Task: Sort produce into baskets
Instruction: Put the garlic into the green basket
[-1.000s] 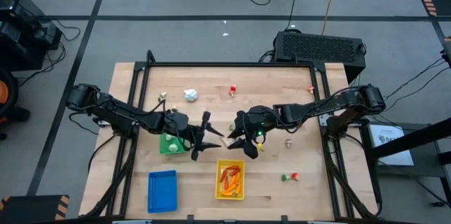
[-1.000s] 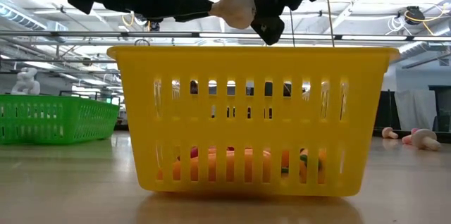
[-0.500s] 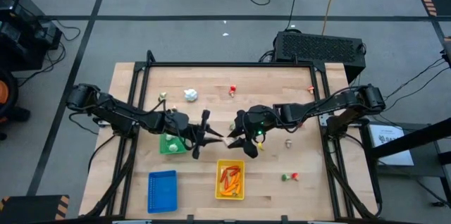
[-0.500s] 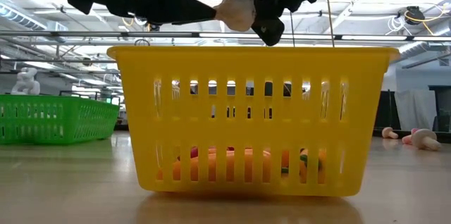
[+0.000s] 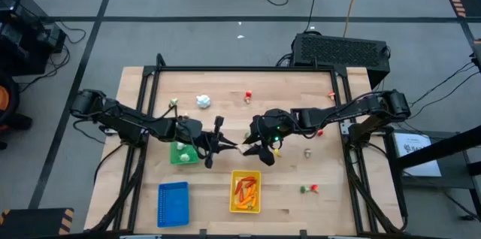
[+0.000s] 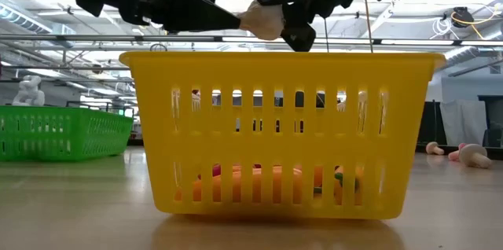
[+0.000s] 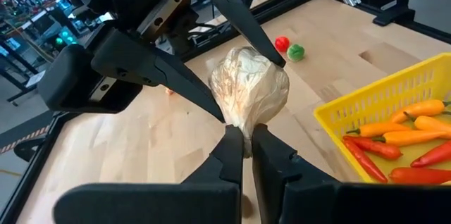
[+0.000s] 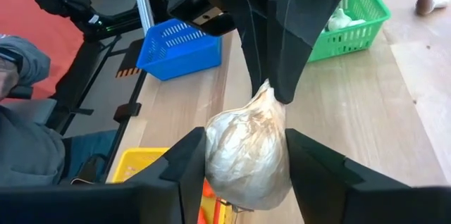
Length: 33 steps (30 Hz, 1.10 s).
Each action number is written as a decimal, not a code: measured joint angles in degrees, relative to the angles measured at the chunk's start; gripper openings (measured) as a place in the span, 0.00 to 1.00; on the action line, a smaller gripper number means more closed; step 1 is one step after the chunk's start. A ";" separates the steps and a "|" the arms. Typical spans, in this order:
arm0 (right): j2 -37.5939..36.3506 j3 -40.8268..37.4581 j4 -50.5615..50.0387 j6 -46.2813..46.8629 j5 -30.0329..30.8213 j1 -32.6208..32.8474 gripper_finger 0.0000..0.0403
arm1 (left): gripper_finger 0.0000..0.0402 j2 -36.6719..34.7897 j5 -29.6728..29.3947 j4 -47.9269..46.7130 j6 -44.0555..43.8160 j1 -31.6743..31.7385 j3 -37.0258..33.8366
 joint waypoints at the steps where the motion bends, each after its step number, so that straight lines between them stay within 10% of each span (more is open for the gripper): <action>1: 0.00 0.00 0.04 -0.14 -0.41 -0.06 0.42 | 0.03 -0.09 -0.20 -0.32 -0.03 -0.04 0.02; 14: -0.07 -0.04 -5.06 -1.53 0.42 -3.22 0.79 | 0.03 -5.21 -0.89 -15.88 -8.12 -0.46 0.00; 33: -0.07 -0.04 -1.65 -7.37 3.15 -4.25 0.82 | 0.03 -32.46 -10.15 -67.86 -50.37 -4.72 0.02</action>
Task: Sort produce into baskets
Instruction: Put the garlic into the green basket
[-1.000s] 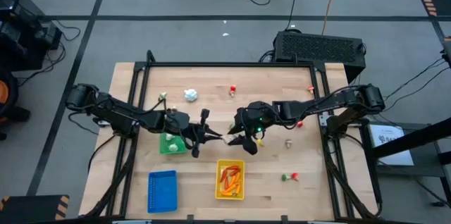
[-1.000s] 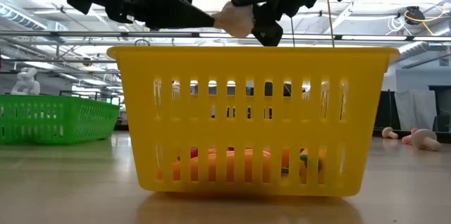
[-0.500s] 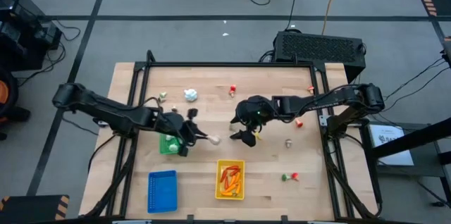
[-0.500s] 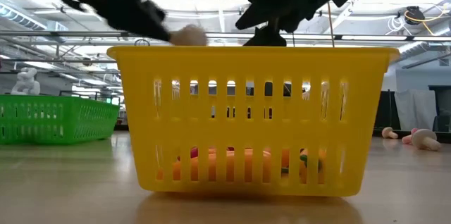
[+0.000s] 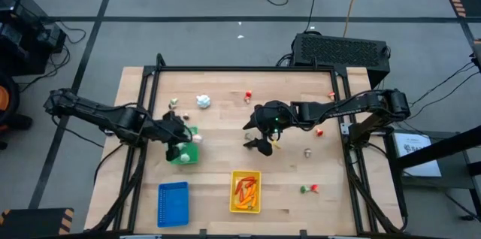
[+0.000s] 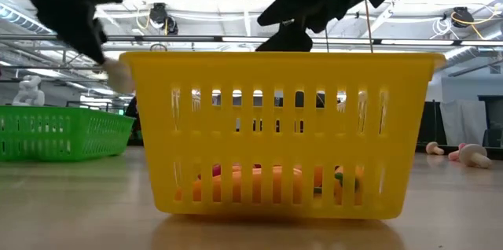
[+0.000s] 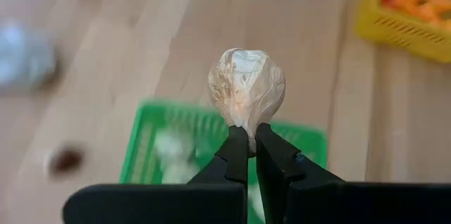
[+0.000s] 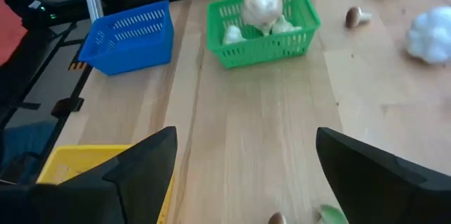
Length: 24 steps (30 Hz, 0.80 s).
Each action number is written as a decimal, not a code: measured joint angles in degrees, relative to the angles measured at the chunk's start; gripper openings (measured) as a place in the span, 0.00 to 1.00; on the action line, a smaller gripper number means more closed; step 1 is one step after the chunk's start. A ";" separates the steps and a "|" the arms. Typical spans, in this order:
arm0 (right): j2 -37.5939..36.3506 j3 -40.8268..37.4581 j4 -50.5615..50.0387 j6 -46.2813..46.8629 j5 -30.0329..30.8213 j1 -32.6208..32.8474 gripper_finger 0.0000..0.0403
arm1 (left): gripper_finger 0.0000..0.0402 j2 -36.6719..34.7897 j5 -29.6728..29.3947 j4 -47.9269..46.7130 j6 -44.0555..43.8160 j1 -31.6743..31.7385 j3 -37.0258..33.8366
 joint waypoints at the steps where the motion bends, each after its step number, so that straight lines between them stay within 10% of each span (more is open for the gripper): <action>1: 0.00 0.00 0.29 -0.55 0.00 0.00 0.82 | 0.03 -0.12 0.12 -2.35 -2.20 -0.07 0.00; 24: 0.00 0.00 -1.64 -7.81 -0.07 0.00 0.82 | 0.04 -0.13 3.37 -13.79 -14.22 -1.40 0.00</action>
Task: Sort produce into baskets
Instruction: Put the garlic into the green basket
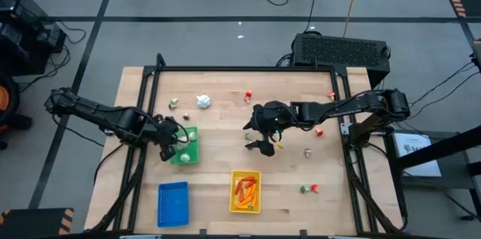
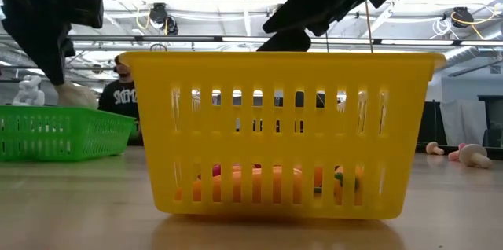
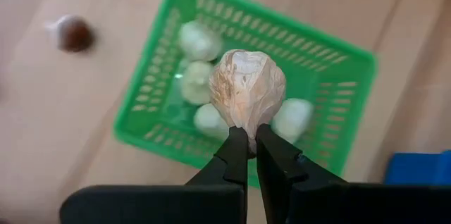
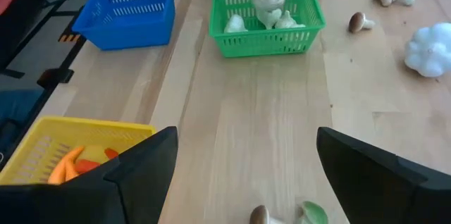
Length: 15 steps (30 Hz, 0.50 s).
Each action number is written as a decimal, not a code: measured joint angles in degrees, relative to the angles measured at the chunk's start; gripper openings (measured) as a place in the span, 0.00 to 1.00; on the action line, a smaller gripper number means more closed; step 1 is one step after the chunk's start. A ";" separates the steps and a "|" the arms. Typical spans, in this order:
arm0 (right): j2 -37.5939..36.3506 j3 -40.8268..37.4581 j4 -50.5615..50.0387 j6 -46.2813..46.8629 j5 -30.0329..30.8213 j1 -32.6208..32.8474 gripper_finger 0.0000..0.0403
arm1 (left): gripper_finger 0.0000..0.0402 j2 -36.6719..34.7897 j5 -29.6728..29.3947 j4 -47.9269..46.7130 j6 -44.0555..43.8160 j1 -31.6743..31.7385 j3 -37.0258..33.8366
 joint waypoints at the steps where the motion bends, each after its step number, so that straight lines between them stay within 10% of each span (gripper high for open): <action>1: 0.00 0.00 0.00 -0.05 0.00 0.00 0.82 | 0.04 0.00 0.30 0.73 0.02 0.00 0.00; 15: 0.00 0.00 0.31 0.16 -0.28 0.02 0.82 | 0.04 8.53 0.74 5.02 2.28 0.00 0.00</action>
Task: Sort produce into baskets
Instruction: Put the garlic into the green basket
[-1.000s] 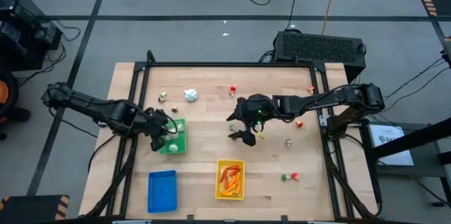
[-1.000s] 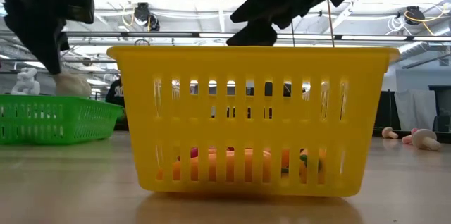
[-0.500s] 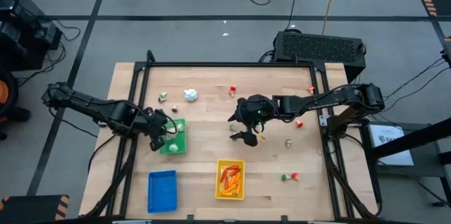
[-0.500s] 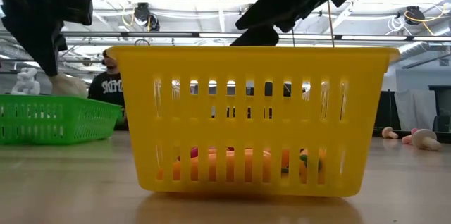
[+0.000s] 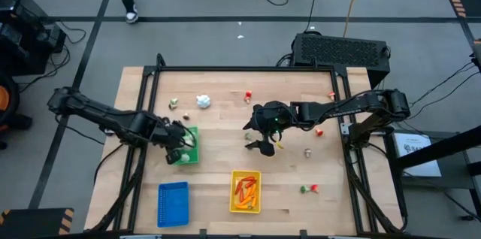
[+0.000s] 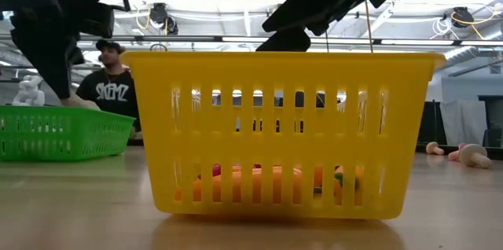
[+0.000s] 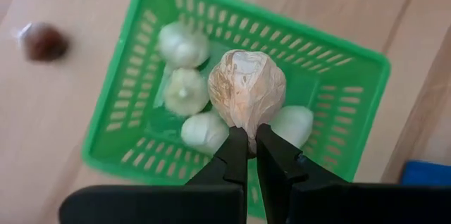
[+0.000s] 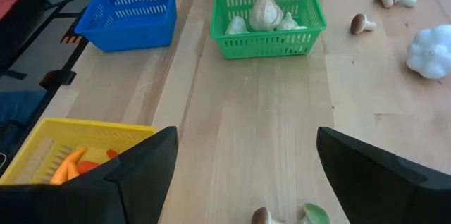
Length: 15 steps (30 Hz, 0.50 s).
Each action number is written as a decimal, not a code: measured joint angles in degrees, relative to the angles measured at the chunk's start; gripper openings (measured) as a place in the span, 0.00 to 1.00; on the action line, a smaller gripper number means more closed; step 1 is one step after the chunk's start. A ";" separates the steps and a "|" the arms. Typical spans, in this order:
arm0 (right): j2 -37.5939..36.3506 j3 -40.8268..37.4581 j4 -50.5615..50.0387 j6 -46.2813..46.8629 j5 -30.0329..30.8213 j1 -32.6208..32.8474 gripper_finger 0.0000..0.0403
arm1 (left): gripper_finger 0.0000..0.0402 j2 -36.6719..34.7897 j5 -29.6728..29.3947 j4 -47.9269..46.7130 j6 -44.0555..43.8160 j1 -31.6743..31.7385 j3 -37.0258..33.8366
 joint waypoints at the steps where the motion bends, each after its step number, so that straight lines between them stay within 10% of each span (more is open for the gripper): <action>1: 0.00 0.00 -0.02 0.07 0.00 0.00 0.82 | 0.04 0.48 0.00 0.76 1.04 0.00 0.00; 15: 0.00 0.00 -0.02 1.36 0.02 0.00 0.82 | 0.18 2.05 -0.48 3.25 5.75 0.00 0.00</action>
